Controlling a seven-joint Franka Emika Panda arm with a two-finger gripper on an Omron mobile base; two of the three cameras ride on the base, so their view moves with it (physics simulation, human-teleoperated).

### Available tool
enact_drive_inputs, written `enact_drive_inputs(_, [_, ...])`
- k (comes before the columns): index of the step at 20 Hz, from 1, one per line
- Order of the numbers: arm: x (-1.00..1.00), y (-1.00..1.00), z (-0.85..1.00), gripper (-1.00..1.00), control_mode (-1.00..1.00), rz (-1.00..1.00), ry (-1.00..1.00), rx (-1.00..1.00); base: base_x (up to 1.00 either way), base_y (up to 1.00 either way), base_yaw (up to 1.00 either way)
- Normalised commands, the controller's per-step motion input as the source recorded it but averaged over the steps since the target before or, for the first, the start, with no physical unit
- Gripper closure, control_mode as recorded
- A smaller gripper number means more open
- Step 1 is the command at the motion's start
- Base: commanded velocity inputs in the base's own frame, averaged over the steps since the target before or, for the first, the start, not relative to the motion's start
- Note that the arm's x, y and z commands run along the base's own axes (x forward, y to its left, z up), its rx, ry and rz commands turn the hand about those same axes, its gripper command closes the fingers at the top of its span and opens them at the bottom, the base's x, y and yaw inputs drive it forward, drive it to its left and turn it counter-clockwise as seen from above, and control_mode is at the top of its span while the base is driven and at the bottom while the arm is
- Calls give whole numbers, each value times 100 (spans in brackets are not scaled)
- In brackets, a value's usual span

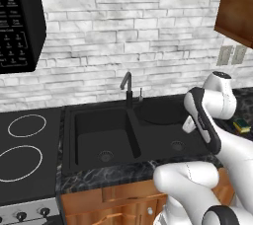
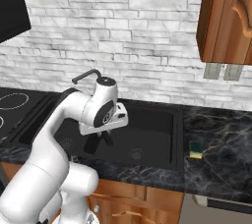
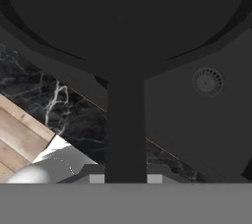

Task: Pick the pan and sponge and place them into the sink. Then turn on the water.

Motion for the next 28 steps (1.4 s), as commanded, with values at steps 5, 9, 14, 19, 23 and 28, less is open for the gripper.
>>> enact_drive_inputs(5, [-10, 23, 0, 100, -100, 5, 0, 3, 0, 0, 0])
enact_drive_inputs(9, [-9, 26, 13, 100, -100, 2, 0, -4, 0, 0, 0])
enact_drive_inputs(14, [-9, 23, 22, 100, -100, 0, 4, -9, 0, 0, 0])
enact_drive_inputs(19, [-10, 26, 10, 100, -100, 1, 1, -9, 0, 0, 0])
enact_drive_inputs(23, [-13, 33, 0, 100, -100, 0, 0, -3, 0, 0, 0])
enact_drive_inputs(28, [-9, 36, 0, 100, -100, 0, 0, -2, 0, 0, 0])
